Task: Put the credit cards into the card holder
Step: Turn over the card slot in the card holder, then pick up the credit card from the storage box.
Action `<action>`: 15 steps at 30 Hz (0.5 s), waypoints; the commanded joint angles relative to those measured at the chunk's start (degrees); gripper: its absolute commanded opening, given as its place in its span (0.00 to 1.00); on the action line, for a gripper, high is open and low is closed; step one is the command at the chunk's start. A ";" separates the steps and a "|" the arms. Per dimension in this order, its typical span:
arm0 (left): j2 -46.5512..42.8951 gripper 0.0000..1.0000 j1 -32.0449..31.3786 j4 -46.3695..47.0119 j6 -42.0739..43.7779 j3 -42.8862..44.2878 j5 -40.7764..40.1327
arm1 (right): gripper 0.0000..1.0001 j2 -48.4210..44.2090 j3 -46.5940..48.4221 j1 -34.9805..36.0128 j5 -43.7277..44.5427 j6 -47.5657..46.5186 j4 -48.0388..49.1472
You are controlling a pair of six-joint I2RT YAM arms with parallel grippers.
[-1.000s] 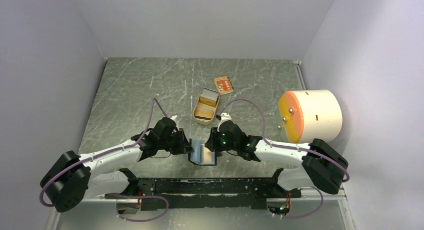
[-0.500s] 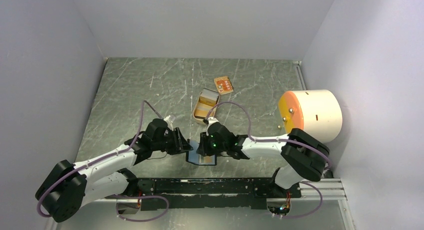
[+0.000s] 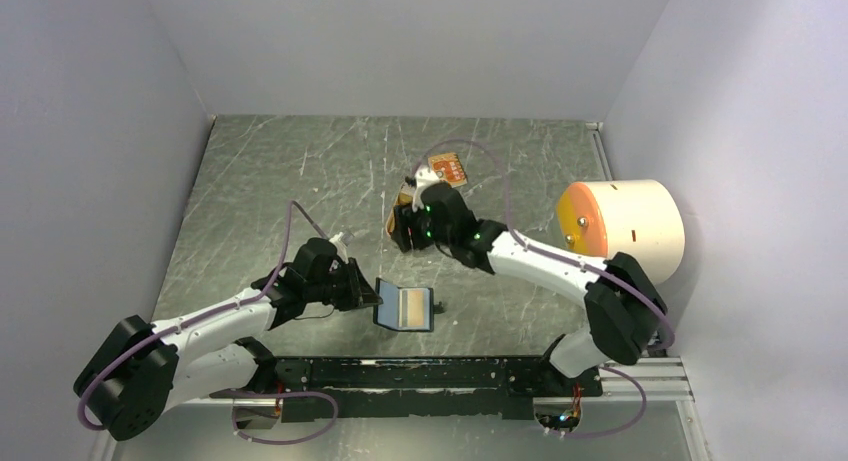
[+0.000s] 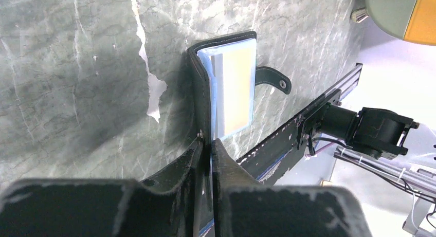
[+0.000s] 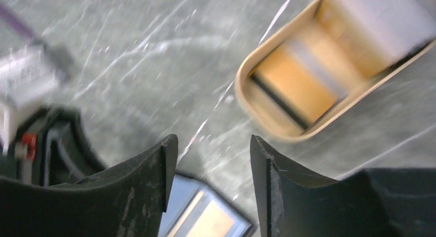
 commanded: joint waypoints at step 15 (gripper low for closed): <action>-1.86 0.15 0.29 1.77 0.43 -1.21 2.35 | 0.67 27.00 27.18 -8.64 11.77 -43.71 -5.97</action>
